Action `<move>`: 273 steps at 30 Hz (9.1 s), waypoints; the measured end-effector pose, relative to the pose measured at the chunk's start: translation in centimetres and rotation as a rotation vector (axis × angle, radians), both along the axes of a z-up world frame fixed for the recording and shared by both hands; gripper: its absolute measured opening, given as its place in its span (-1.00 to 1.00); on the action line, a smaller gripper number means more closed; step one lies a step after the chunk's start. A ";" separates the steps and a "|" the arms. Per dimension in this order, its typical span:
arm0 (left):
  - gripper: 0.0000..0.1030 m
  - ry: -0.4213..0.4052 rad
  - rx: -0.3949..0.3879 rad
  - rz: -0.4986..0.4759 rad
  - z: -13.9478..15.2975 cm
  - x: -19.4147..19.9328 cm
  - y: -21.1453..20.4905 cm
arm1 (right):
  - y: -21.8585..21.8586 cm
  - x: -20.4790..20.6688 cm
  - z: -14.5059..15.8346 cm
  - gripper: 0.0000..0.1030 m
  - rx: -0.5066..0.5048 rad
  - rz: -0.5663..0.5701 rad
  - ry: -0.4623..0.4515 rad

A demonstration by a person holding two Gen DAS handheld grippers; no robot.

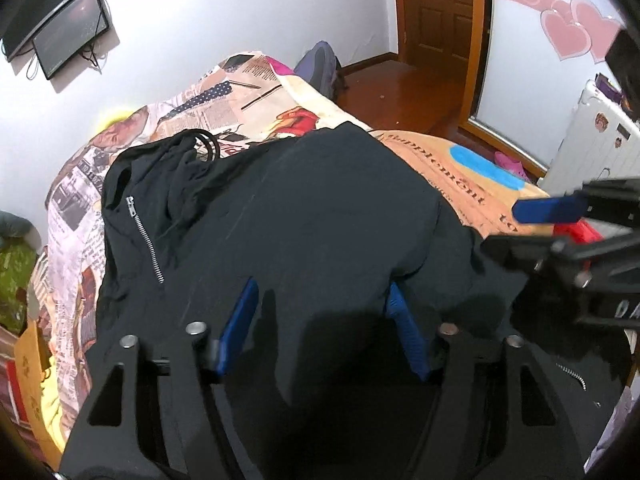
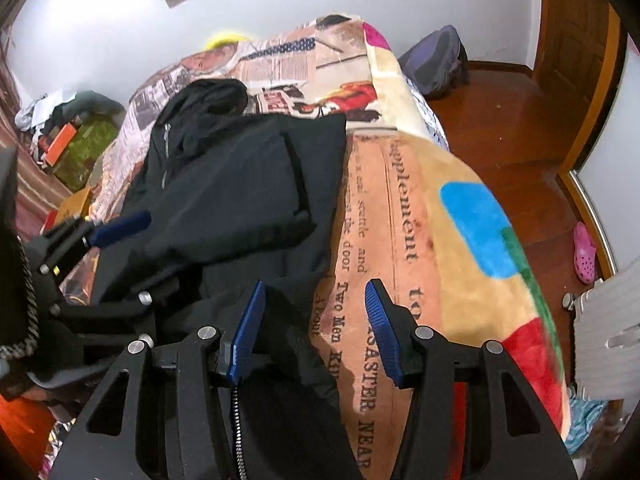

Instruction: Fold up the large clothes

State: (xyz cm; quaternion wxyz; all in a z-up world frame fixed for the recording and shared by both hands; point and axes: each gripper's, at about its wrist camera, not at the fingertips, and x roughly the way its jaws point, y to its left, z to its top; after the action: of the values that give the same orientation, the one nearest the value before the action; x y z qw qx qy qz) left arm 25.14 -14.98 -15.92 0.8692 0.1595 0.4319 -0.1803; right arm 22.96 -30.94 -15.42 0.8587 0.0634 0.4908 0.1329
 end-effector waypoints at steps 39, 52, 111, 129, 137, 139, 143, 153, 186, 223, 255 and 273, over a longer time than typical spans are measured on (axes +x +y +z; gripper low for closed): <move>0.17 0.114 -0.295 0.594 -4.9 -8.9 24.6 | 3.6 -1.6 0.0 -0.07 -0.155 -0.001 -0.032; 0.25 0.063 -0.236 0.609 -2.7 -7.3 23.9 | 4.6 -1.9 0.9 -0.06 -0.159 0.022 -0.033; 0.51 -0.184 -0.102 0.545 7.6 3.4 25.4 | 10.8 6.6 8.5 0.18 -0.069 0.148 -0.246; 0.50 -0.032 -0.207 0.546 0.9 19.8 24.4 | 15.6 23.9 2.9 0.18 -0.026 0.107 -0.080; 0.17 0.059 -0.223 0.575 -3.5 25.0 24.5 | 16.8 30.1 -2.3 0.18 0.039 0.038 0.101; 0.10 0.081 -0.237 0.574 -4.6 25.4 24.7 | 17.2 30.7 -3.7 0.14 0.050 0.038 0.144; -0.37 0.100 -0.284 0.554 -5.7 25.4 24.6 | 17.5 30.7 -4.7 -0.31 0.112 0.058 0.162; -0.72 0.004 -0.185 0.483 -1.4 21.8 22.6 | 17.7 26.6 0.8 -0.77 0.116 0.143 0.017; -0.78 0.109 -0.143 0.337 -3.0 -1.6 18.9 | 16.0 3.0 0.8 -0.78 -0.095 0.364 -0.093; -0.01 0.090 -0.339 0.392 0.6 4.3 23.5 | 18.6 7.5 2.4 -0.01 0.057 0.400 -0.021; -0.78 0.039 -0.290 0.263 3.5 -8.1 22.0 | 19.1 -2.1 4.4 -0.77 0.041 0.524 -0.083; 0.11 -0.045 -0.147 0.375 5.7 -13.7 26.7 | 16.4 -5.3 6.5 -0.42 0.035 0.489 -0.066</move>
State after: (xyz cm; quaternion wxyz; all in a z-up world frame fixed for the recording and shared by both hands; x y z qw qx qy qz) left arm 11.42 11.67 -10.22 0.9063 0.0162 0.4202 -0.0427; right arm 17.70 -14.54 -8.95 0.8154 -0.0469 0.4610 0.3471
